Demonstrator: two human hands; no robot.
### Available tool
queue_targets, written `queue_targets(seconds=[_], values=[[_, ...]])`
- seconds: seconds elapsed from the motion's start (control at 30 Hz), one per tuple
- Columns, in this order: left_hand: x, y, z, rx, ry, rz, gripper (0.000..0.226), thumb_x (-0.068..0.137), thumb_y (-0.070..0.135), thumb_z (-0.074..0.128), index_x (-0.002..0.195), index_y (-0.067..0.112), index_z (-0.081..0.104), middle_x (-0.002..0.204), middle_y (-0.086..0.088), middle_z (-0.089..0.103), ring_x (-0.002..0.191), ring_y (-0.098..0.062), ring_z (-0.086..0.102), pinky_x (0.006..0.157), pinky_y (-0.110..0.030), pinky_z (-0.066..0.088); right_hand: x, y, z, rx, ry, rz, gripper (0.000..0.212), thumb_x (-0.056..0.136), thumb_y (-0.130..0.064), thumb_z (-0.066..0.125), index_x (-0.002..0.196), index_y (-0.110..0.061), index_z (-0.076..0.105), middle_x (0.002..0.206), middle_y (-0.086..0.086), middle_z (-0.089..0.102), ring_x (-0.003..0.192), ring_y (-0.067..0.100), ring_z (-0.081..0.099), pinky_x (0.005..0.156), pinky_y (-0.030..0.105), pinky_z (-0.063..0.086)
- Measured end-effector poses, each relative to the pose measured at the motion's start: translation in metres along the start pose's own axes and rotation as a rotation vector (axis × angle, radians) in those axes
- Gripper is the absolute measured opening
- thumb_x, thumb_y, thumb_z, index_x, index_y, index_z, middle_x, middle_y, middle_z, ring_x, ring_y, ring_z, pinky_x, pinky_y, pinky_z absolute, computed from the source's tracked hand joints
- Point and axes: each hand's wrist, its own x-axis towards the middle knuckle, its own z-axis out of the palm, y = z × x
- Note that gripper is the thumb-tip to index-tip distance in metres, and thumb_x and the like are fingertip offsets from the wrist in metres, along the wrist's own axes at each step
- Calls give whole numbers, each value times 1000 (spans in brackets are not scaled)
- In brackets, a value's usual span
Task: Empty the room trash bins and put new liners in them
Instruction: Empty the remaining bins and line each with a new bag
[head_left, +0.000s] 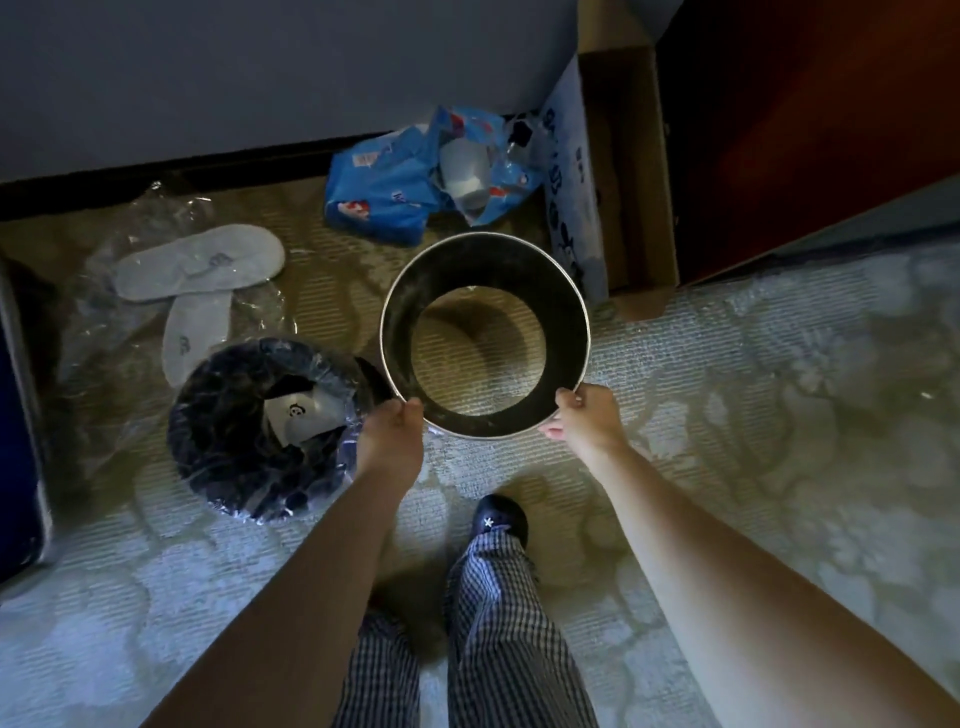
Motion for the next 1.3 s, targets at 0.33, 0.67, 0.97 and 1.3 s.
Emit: queue_targets(seconds=[0.33, 0.67, 0.97, 1.3], values=[[50, -34, 38, 34, -88, 52, 32, 99, 27, 41, 124, 13, 55, 110, -10, 61, 104, -34, 56, 82, -36, 43, 63, 48, 45, 172, 45, 67, 20, 99, -5, 42, 82, -3, 52, 105, 31, 62, 85, 40, 66, 86, 47, 54], [15, -75, 5, -99, -2, 93, 24, 99, 21, 44, 119, 17, 58, 101, 1, 57, 85, -14, 50, 58, -23, 35, 10, 69, 68, 30, -177, 44, 33, 100, -16, 46, 114, 14, 50, 113, 35, 60, 105, 42, 62, 62, 17, 52], [32, -203, -85, -406, 476, -130, 33, 99, 30, 39, 72, 15, 51, 68, -9, 56, 69, -25, 57, 67, -36, 39, -8, 73, 157, -237, -332, -11, 24, 97, -17, 48, 116, -6, 58, 94, 14, 67, 81, 23, 65, 68, 27, 50], [103, -246, -87, -995, 189, -477, 55, 100, 51, 22, 138, 17, 43, 130, -6, 53, 123, -23, 48, 104, -36, 33, 50, 79, 254, 83, -189, 158, 43, 100, -45, 33, 121, -16, 56, 122, 10, 61, 115, 31, 57, 103, 49, 42]])
